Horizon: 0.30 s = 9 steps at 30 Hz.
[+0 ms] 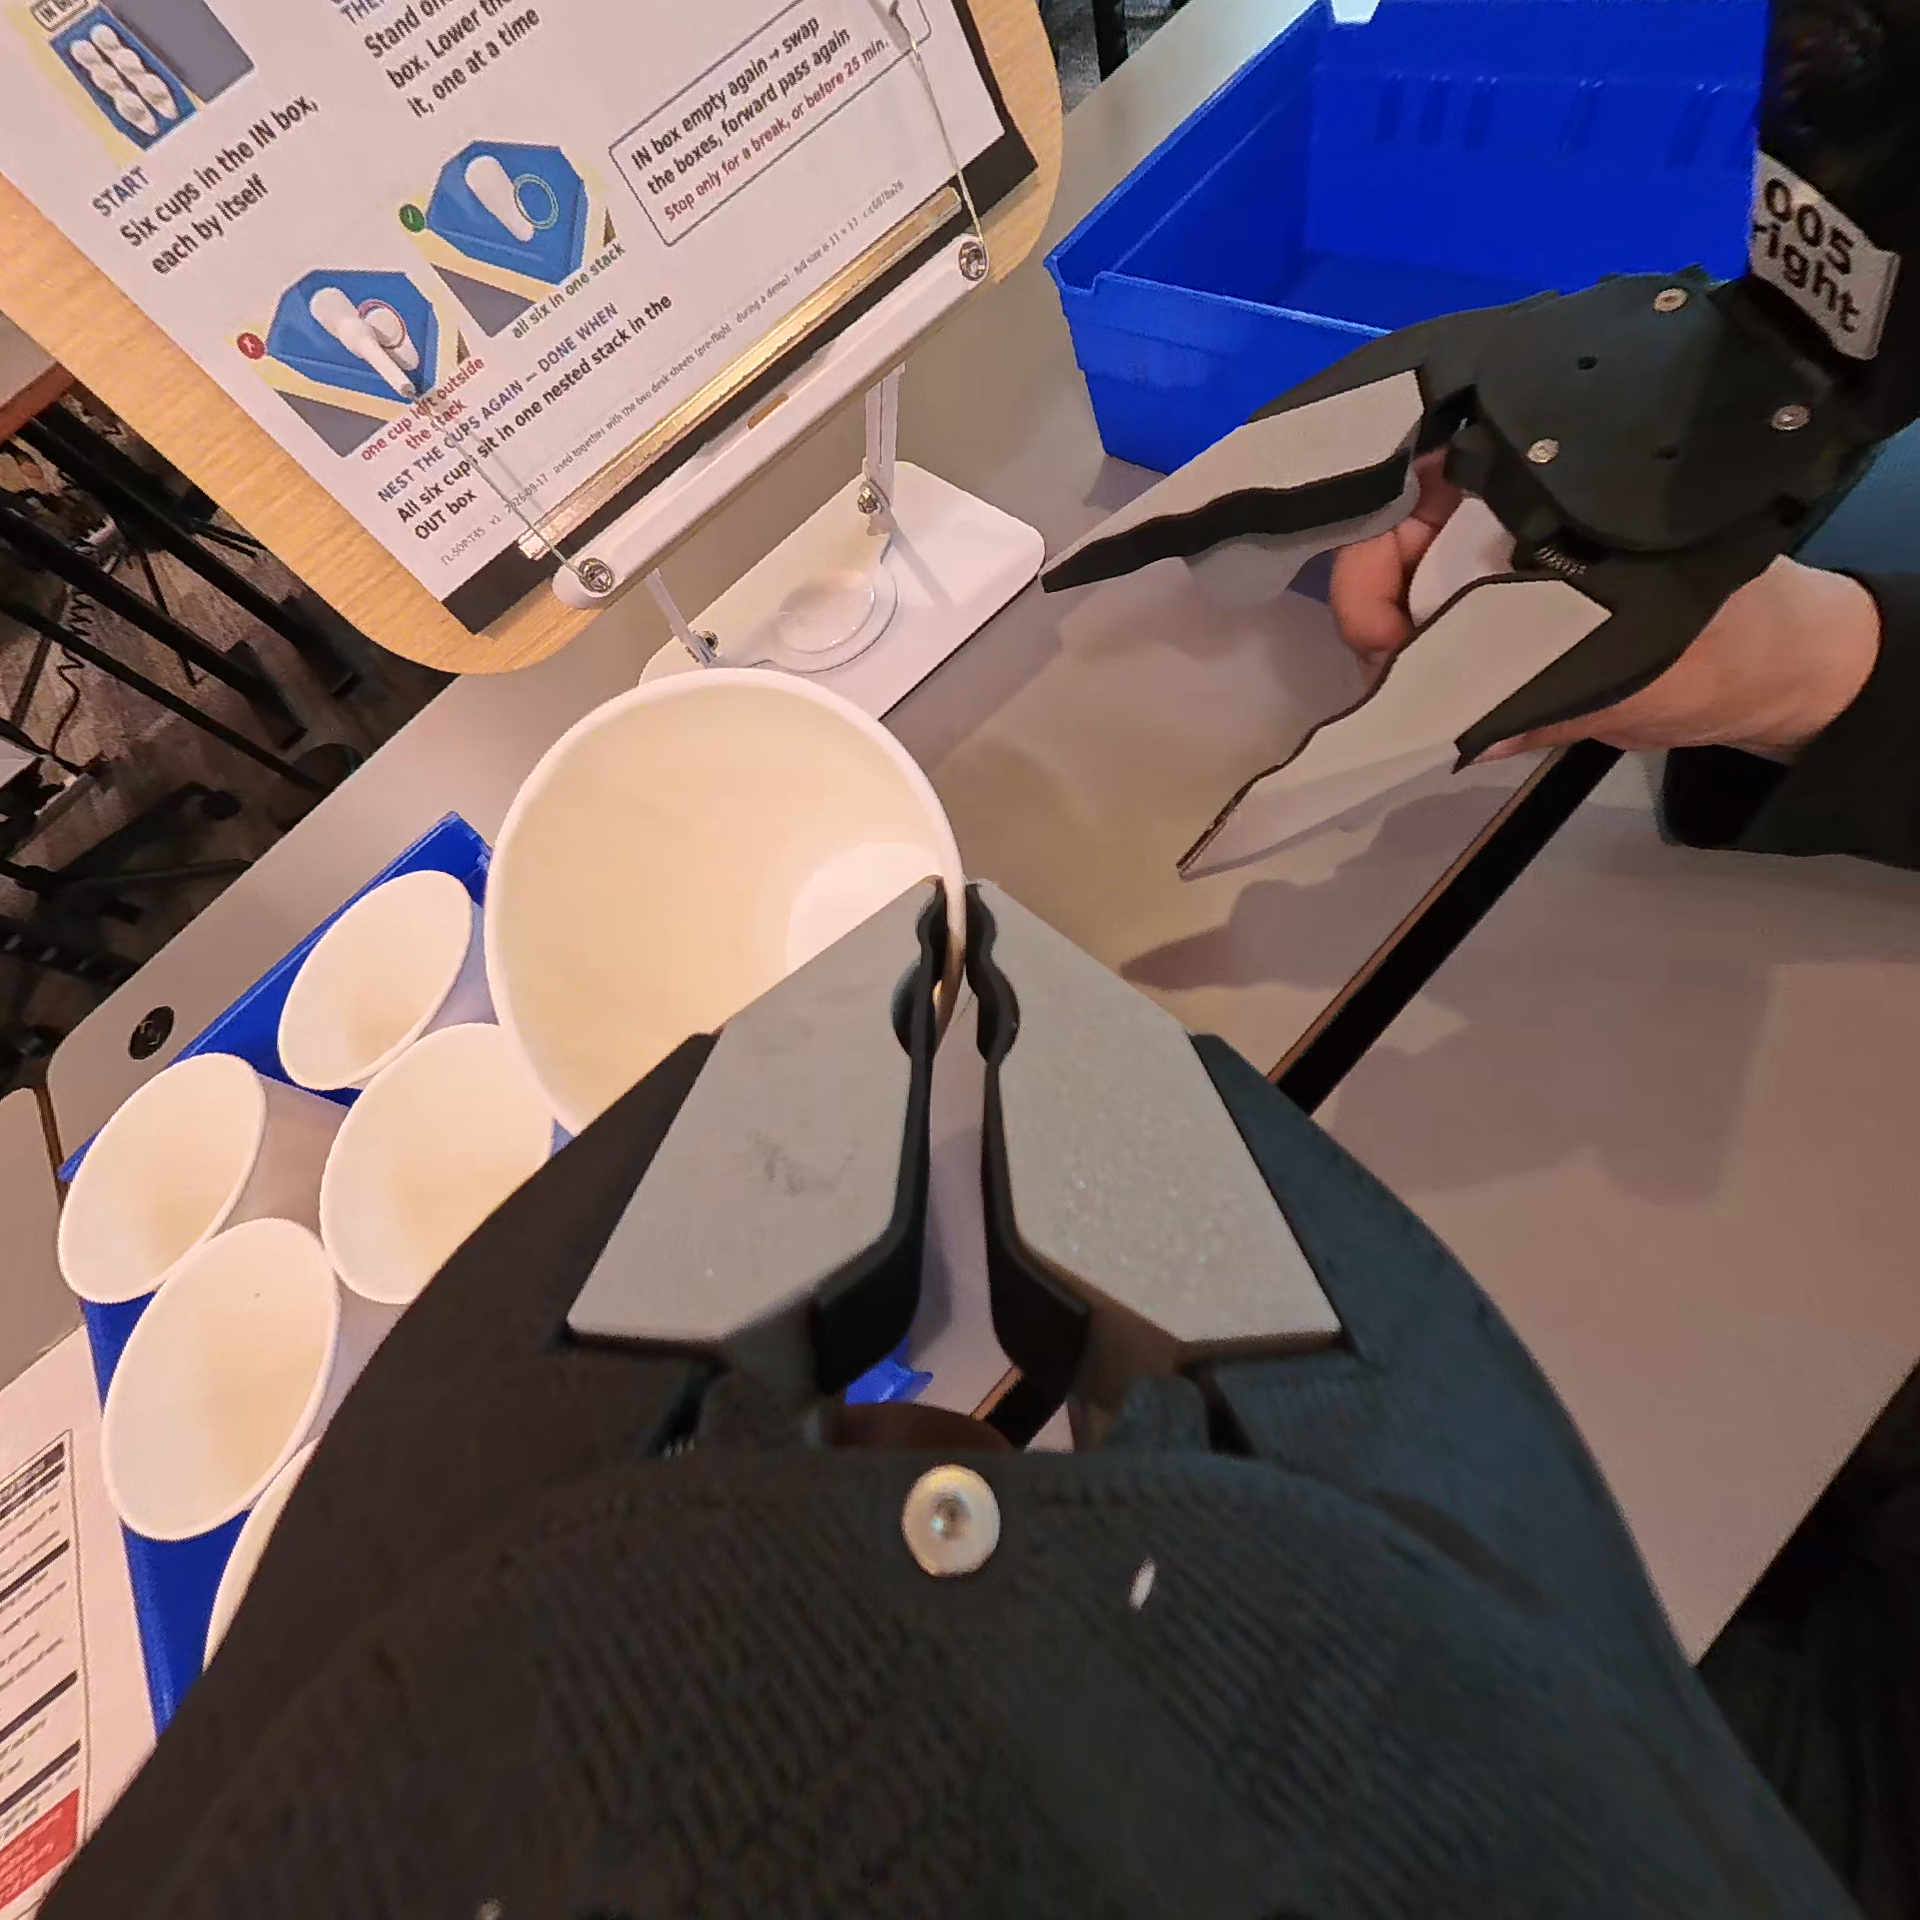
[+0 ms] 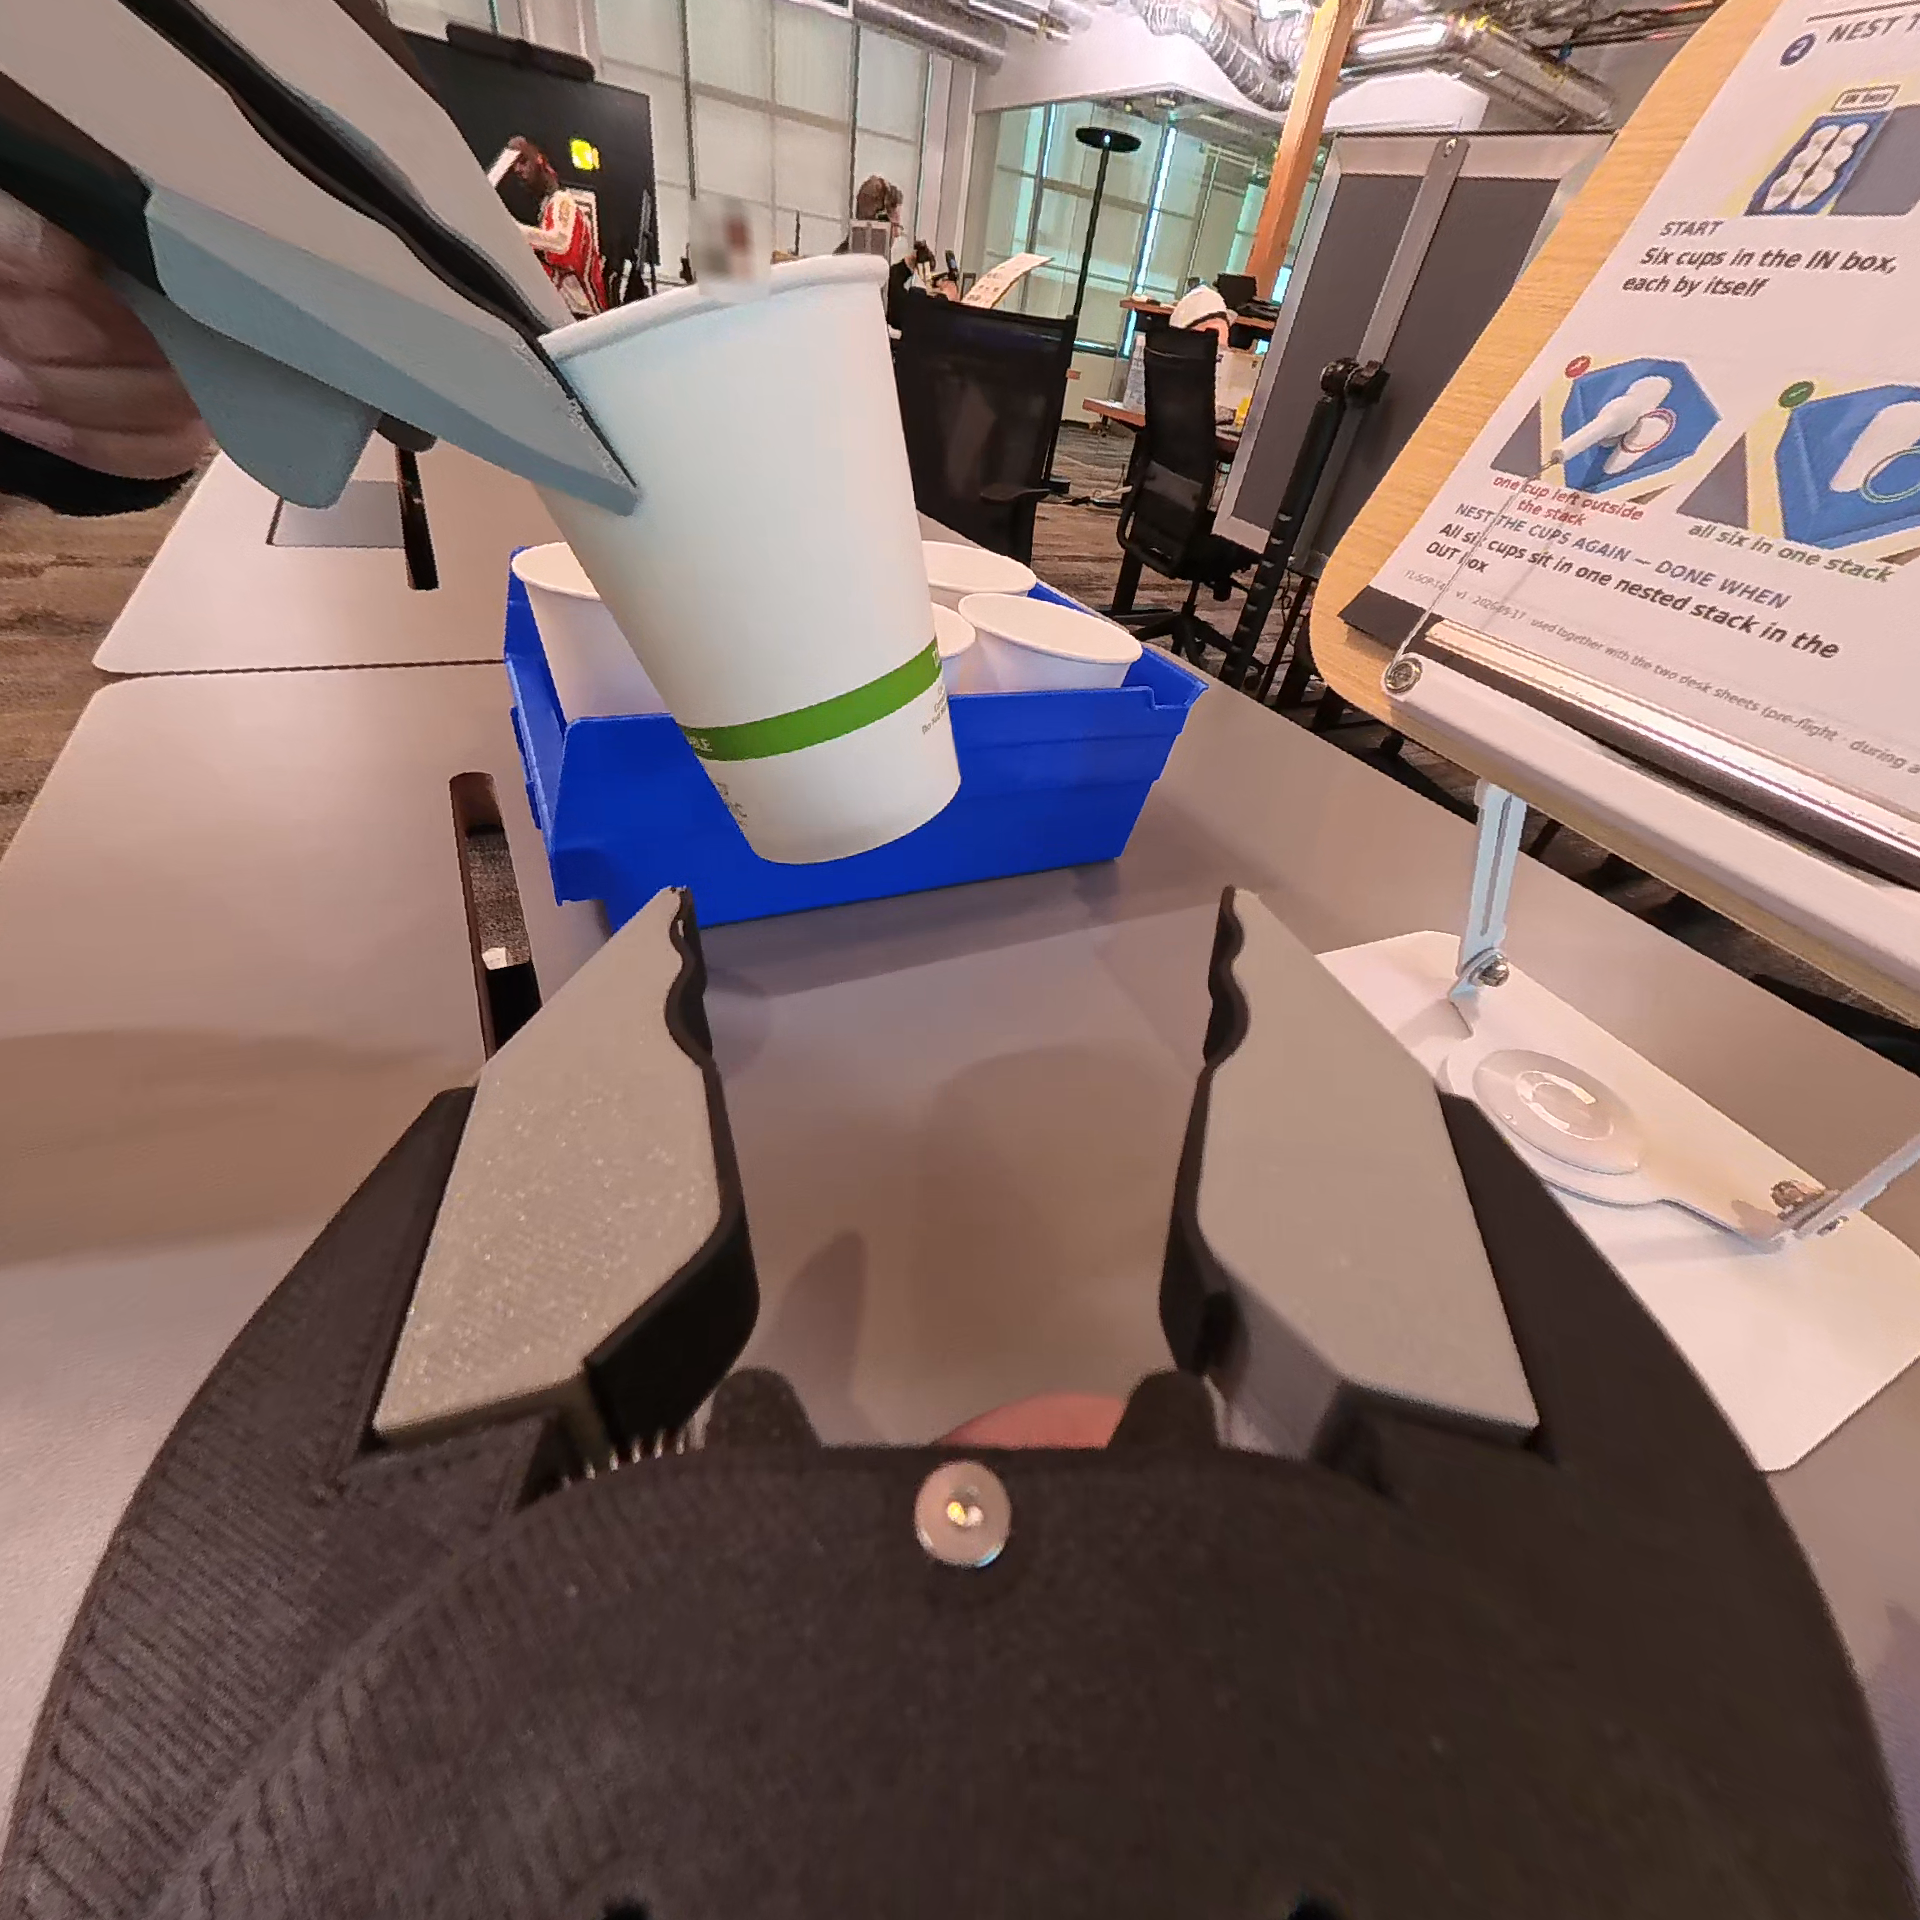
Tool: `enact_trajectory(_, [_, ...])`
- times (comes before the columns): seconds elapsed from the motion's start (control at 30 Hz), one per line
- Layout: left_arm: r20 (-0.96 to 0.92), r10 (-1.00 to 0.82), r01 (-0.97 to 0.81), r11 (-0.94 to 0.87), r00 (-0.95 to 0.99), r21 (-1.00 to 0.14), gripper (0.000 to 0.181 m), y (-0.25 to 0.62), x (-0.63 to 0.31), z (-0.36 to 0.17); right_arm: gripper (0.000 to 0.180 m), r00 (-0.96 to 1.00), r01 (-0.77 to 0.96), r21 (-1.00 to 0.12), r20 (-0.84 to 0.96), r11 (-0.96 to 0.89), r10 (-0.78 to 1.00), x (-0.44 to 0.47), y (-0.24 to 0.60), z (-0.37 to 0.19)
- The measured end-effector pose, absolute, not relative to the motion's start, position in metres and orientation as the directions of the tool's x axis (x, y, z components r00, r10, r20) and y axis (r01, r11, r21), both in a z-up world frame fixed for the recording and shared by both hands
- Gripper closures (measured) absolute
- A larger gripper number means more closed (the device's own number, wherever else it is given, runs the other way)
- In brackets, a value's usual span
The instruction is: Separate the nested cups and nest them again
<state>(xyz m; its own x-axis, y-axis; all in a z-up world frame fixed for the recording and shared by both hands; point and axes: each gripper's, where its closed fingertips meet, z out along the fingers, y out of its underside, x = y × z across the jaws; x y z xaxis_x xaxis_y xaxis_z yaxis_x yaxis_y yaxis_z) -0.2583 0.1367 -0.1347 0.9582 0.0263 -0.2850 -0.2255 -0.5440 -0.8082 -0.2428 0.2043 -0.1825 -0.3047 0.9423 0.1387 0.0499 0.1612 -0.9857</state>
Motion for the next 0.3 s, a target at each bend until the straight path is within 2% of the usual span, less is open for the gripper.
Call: enact_trajectory(0.3, [-0.289,0.017,-0.234,-0.544,0.957,-0.806,0.181,0.1359,-0.2572,-0.1365,0.084,-0.308,0.059,-0.984,0.143,0.169,0.94,-0.2436,0.2029,-0.1854])
